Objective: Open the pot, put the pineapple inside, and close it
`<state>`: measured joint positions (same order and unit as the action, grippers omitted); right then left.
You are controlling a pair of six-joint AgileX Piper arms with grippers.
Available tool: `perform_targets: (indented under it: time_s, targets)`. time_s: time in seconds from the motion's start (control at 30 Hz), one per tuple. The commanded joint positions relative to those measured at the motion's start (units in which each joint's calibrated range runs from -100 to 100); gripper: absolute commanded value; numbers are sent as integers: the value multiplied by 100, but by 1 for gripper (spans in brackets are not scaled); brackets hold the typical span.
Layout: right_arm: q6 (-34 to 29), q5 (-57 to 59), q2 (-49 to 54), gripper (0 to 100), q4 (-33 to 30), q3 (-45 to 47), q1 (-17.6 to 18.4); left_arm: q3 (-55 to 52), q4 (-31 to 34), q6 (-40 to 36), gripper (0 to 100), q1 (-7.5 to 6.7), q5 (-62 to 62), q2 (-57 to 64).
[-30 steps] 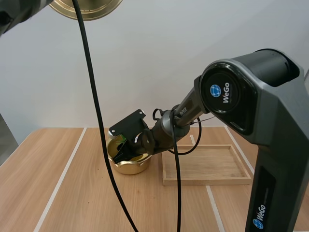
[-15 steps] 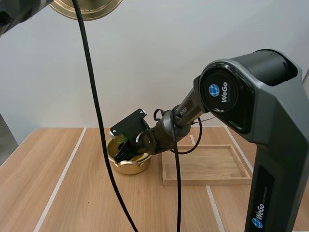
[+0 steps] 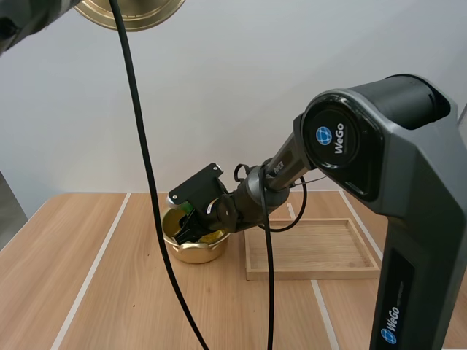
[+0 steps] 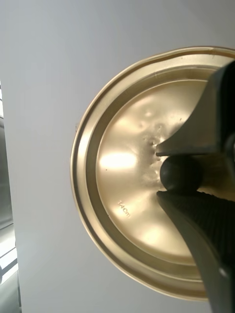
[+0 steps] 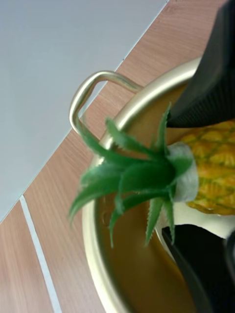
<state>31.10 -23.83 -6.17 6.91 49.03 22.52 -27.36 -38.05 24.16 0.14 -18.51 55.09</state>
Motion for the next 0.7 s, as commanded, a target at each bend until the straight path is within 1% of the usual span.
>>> perform_targets:
  time_s: [0.0,0.27,0.37,0.5,0.67]
  targets:
    - [36,-3,33,100,6,9,-24,45,-42,-6,0,-13,171,43]
    - [36,82,57,100,6,-3,-24,45,-42,-6,0,-13,171,43]
    - [36,280,162,100,6,-84,-24,45,-42,-6,0,-13,171,43]
    - [29,505,348,100,132,-242,-24,45,-42,-6,0,-13,171,43]
    - [29,910,484,100,144,-590,-24,45,-42,-6,0,-13,171,43]
